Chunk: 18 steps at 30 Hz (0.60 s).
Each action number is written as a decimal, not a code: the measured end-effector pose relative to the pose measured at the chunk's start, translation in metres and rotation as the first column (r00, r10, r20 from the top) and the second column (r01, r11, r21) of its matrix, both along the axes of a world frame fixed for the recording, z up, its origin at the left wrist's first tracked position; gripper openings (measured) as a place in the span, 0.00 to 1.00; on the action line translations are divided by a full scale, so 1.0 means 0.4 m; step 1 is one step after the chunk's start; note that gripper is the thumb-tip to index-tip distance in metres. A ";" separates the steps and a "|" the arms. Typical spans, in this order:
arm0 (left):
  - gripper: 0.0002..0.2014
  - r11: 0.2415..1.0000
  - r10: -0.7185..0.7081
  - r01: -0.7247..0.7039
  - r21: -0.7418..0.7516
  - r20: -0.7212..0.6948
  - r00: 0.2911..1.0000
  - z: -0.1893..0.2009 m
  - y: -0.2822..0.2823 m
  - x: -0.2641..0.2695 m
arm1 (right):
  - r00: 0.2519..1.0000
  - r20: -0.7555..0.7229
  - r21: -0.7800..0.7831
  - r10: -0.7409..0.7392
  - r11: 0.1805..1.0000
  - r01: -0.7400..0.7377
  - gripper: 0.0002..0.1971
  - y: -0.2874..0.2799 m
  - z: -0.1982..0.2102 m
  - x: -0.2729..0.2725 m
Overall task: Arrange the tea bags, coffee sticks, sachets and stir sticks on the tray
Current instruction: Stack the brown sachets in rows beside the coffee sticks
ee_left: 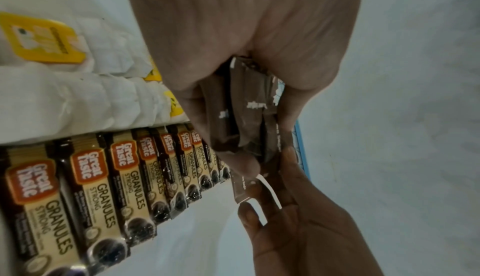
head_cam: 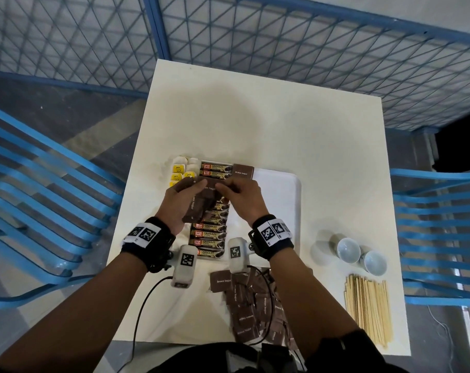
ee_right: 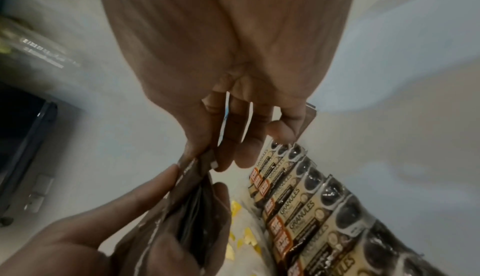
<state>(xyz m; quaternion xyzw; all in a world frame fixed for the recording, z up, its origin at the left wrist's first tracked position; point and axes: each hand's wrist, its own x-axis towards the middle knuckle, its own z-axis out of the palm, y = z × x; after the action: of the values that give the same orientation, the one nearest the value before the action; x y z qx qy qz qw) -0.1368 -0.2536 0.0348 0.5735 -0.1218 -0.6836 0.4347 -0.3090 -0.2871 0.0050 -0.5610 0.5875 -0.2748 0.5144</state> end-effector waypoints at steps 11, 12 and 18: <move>0.15 0.994 -0.107 0.107 0.009 0.163 0.981 -0.021 0.030 0.000 | 0.996 -0.034 0.042 -0.088 0.995 0.089 0.06 0.021 -0.001 -0.005; 0.15 0.994 -0.105 0.105 0.011 0.188 0.976 -0.026 0.033 0.000 | 0.996 -0.023 0.062 -0.081 0.995 0.082 0.07 0.025 -0.006 -0.008; 0.10 0.994 -0.105 0.106 0.010 0.266 0.958 -0.049 0.039 -0.004 | 0.991 -0.059 0.064 -0.116 0.991 0.120 0.07 0.018 -0.021 -0.038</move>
<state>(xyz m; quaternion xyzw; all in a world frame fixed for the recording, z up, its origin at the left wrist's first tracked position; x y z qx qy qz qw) -0.1384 -0.2380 0.0151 0.6517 -0.2109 -0.6224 0.3787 -0.3242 -0.2799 -0.0036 -0.5151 0.6425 -0.2692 0.4994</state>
